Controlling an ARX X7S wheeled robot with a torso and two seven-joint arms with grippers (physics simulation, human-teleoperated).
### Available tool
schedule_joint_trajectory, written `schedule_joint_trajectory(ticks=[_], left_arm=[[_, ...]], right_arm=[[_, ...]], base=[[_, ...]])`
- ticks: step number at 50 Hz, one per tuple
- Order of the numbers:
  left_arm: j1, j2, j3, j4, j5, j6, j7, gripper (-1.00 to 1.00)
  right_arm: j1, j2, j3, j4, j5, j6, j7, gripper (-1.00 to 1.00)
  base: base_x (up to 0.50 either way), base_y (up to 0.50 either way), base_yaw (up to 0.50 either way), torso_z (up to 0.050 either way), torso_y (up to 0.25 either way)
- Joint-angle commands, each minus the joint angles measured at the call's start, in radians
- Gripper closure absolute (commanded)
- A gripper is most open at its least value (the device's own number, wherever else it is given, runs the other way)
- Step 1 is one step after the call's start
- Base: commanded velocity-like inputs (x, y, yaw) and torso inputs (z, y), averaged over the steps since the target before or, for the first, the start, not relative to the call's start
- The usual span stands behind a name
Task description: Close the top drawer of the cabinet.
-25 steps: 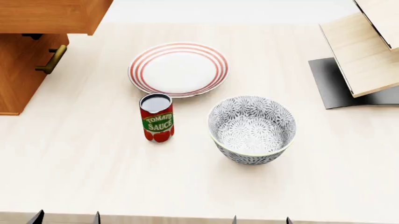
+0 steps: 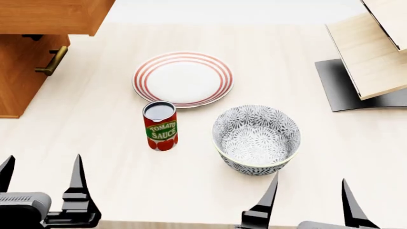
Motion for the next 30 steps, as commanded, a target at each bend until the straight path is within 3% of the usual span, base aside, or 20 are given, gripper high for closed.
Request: schedule_joint_trajectory(ticks=[1, 6, 17, 30], left_arm=[[-0.089, -0.014, 0.072, 0.093, 0.014, -0.138, -0.061, -1.0], [-0.132, -0.028, 0.145, 0.015, 0.116, -0.114, -0.124, -1.0], [-0.223, -0.019, 0.258, -0.076, 0.173, -0.161, -0.152, -1.0], [-0.282, -0.028, 0.339, -0.285, 0.21, -0.087, -0.191, -1.0]], right_arm=[[0.029, 0.02, -0.02, -0.097, -0.016, 0.06, 0.051, -1.0], [0.036, 0.025, -0.013, -0.093, 0.011, 0.072, 0.052, -1.0], [0.043, 0.045, -0.027, -0.074, 0.018, 0.071, 0.065, -1.0], [0.044, 0.059, -0.034, -0.04, 0.04, 0.058, 0.08, -1.0]], base=[[0.5, 0.0, 0.0, 0.0, 0.0], [0.5, 0.0, 0.0, 0.0, 0.0], [0.5, 0.0, 0.0, 0.0, 0.0], [0.5, 0.0, 0.0, 0.0, 0.0]])
